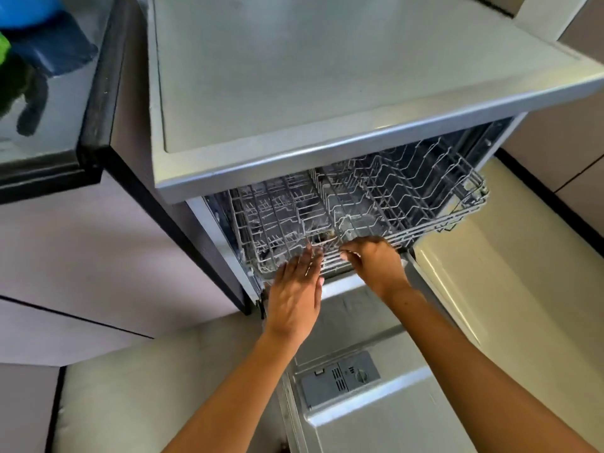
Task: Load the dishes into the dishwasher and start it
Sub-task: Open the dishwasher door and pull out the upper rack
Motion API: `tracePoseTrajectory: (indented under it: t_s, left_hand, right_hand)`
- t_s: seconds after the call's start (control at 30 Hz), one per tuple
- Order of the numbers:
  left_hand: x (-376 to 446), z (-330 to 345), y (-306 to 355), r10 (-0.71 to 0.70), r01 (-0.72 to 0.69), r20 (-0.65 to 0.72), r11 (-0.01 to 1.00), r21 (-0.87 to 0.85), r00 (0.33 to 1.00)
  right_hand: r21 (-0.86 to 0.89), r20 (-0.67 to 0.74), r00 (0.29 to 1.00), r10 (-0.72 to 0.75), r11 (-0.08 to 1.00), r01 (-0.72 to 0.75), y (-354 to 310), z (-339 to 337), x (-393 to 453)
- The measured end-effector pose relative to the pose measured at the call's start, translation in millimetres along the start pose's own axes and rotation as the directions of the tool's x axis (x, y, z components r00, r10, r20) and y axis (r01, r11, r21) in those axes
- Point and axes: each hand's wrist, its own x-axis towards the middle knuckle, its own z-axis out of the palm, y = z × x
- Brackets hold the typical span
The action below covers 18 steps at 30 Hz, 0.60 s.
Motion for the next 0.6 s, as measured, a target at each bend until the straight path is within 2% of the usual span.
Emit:
tracePoseTrajectory:
  t_s: [0.1, 0.23, 0.3, 0.6]
  left_hand:
    - [-41.1, -4.8, 34.1, -0.003, 0.003, -0.002, 1.0, 0.01, 1.0]
    - [-87.5, -13.0, 67.5, 0.033, -0.033, -0.009, 0.999, 0.017, 0.999]
    - [-104.2, -19.9, 78.6, 0.066, -0.066, -0.009, 0.997, 0.03, 0.998]
    - [-161.4, -43.5, 128.6, 0.152, -0.165, 0.158, 0.983, 0.075, 0.976]
  right_hand:
    - [-0.028, -0.024, 1.0, -0.02, 0.999, 0.019, 5.8, -7.8, -50.0]
    - [-0.037, 0.044, 0.999, 0.0, 0.999, 0.002, 9.1, -14.7, -109.5]
    - [-0.05, 0.028, 1.0, -0.006, 0.999, 0.008, 9.4, -18.8, -136.6]
    - [-0.058, 0.026, 0.999, -0.031, 0.998, 0.033, 9.6, -36.2, -223.0]
